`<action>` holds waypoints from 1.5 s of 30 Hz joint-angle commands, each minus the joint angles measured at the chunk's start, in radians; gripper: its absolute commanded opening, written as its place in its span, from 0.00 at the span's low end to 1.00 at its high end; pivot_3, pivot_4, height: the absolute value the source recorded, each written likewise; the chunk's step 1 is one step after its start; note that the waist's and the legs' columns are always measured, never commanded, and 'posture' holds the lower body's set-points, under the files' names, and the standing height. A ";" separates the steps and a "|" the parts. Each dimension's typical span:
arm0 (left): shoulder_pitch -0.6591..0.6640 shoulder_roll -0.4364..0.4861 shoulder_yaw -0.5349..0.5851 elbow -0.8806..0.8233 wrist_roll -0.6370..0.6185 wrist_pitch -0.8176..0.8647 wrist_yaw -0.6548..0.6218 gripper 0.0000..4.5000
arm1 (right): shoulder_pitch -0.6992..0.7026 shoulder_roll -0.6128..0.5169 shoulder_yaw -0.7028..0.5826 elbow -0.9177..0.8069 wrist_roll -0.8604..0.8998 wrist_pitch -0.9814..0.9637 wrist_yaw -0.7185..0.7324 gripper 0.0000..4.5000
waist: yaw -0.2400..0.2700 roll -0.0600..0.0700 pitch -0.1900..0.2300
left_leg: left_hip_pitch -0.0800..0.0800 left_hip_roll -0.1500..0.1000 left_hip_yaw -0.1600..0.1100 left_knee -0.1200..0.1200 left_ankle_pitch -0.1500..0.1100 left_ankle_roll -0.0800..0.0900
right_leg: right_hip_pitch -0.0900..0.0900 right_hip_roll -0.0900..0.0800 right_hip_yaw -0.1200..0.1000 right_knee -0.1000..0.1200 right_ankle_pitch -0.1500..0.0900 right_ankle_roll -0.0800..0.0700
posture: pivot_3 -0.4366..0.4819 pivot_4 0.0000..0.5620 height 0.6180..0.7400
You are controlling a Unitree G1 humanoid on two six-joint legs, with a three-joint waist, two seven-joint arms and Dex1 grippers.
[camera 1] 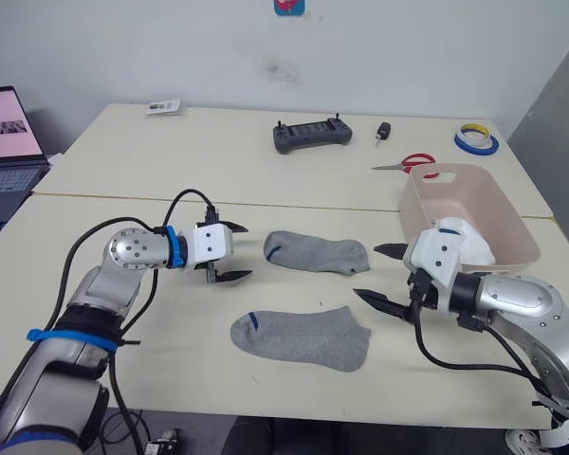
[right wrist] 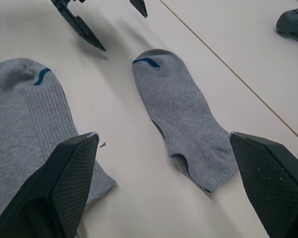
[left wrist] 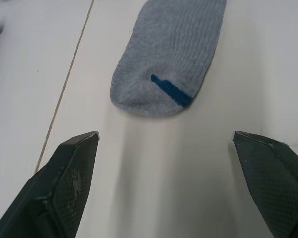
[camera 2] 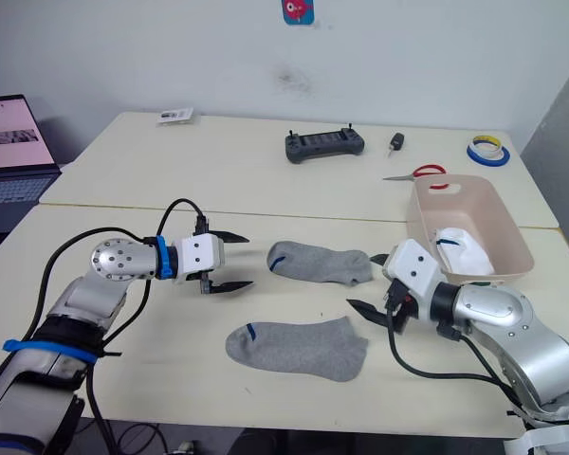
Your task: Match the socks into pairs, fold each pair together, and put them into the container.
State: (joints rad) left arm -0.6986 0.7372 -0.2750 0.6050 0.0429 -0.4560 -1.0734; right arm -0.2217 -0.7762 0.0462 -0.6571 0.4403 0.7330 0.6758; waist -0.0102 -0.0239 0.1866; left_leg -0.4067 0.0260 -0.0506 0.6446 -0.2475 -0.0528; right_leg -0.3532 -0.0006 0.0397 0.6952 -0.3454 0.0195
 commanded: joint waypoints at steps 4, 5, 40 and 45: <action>-0.125 -0.086 -0.048 0.212 0.131 -0.210 0.053 1.00 | -0.003 -0.001 -0.013 -0.032 -0.005 -0.012 -0.003 1.00 | 0.001 0.000 0.000 | -0.001 0.000 0.000 0.001 0.000 0.000 | 0.000 0.000 -0.001 0.001 0.000 0.000 | 0.48 0.27 0.97; -0.144 -0.101 -0.055 0.247 0.154 -0.231 0.074 0.96 | -0.002 -0.001 -0.013 -0.033 -0.005 -0.012 -0.004 1.00 | 0.002 0.000 0.000 | -0.001 0.000 0.000 0.001 0.000 0.000 | 0.000 0.000 -0.001 0.001 0.000 0.000 | 0.48 0.27 0.97; -0.168 -0.112 -0.030 0.358 0.174 -0.354 0.056 0.00 | -0.210 0.147 0.352 0.500 -0.684 -0.652 -0.018 0.01 | -0.017 0.000 0.000 | 0.000 0.000 -0.001 0.001 0.001 0.000 | -0.001 0.000 -0.002 0.003 0.000 0.000 | 0.48 0.27 0.97; -0.159 -0.109 -0.021 0.336 0.153 -0.341 0.029 0.00 | -0.207 0.147 0.338 0.509 -0.700 -0.668 -0.002 0.01 | -0.017 0.000 0.000 | 0.000 0.000 -0.001 0.001 0.001 0.000 | -0.001 0.000 -0.002 0.004 0.000 0.000 | 0.48 0.27 0.97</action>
State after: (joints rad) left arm -0.8580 0.6126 -0.3173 0.9732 0.2200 -0.7971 -1.0371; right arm -0.4179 -0.6289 0.4141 -0.1370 -0.2561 0.0849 0.6722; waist -0.0273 -0.0239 0.1865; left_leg -0.4066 0.0264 -0.0513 0.6461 -0.2467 -0.0529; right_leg -0.3545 -0.0005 0.0378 0.6988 -0.3450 0.0196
